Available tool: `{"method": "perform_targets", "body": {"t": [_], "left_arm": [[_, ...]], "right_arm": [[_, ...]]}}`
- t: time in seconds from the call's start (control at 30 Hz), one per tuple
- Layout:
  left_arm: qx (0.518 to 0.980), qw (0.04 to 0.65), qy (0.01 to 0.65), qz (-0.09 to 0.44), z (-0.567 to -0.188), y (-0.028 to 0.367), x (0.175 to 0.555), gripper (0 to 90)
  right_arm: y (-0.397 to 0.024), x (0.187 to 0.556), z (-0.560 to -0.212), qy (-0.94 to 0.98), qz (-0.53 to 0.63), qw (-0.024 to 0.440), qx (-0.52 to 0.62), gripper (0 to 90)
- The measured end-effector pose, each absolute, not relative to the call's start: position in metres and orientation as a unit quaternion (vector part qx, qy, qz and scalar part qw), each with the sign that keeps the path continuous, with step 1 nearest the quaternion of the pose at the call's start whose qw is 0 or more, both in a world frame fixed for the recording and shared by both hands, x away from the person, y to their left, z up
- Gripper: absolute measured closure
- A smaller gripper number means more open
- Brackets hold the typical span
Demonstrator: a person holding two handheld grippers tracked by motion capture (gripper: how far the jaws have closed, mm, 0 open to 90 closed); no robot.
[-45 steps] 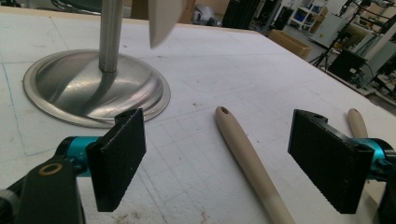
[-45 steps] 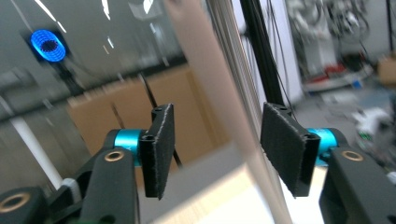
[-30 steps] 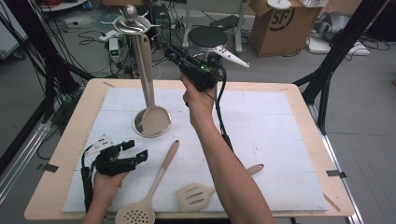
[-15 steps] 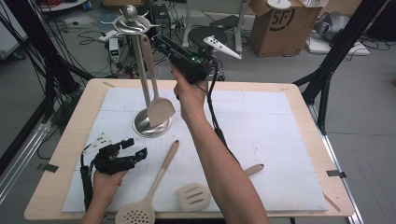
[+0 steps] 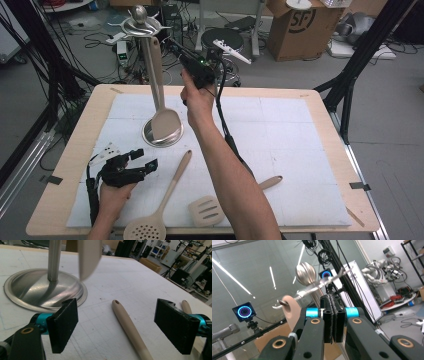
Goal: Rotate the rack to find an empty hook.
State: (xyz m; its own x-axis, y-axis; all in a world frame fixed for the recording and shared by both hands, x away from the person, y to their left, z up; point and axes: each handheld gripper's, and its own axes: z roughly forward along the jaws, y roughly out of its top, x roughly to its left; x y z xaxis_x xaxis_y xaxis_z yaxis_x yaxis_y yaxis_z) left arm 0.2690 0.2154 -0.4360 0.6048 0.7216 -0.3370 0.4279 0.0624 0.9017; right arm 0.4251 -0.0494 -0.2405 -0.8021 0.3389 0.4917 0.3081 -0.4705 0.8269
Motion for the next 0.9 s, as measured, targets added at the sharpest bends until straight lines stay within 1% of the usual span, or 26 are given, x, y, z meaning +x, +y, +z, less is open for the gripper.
{"method": "perform_targets", "body": {"t": [0.17, 0.27, 0.6, 0.67, 0.8, 0.9], "left_arm": [[0.675, 0.59, 0.427, 0.123, -0.436, 0.216, 0.268, 19.8], [0.674, 0.59, 0.428, 0.123, -0.436, 0.216, 0.267, 19.8], [0.678, 0.587, 0.424, 0.124, -0.437, 0.214, 0.266, 19.8], [0.677, 0.587, 0.426, 0.125, -0.436, 0.215, 0.266, 19.9], [0.673, 0.59, 0.428, 0.125, -0.436, 0.217, 0.265, 19.9], [0.674, 0.589, 0.428, 0.126, -0.436, 0.217, 0.265, 19.8]], "right_arm": [[-0.041, 0.418, -0.24, 0.519, 0.798, 0.011, 0.306, 89.7], [-0.038, 0.416, -0.241, 0.513, 0.801, 0.001, 0.309, 89.7], [-0.026, 0.407, -0.241, 0.527, 0.798, -0.008, 0.292, 89.7], [-0.024, 0.406, -0.242, 0.523, 0.8, -0.02, 0.294, 89.7], [-0.019, 0.403, -0.243, 0.522, 0.801, -0.024, 0.291, 89.7], [-0.018, 0.402, -0.243, 0.521, 0.802, -0.017, 0.293, 89.8]]}}
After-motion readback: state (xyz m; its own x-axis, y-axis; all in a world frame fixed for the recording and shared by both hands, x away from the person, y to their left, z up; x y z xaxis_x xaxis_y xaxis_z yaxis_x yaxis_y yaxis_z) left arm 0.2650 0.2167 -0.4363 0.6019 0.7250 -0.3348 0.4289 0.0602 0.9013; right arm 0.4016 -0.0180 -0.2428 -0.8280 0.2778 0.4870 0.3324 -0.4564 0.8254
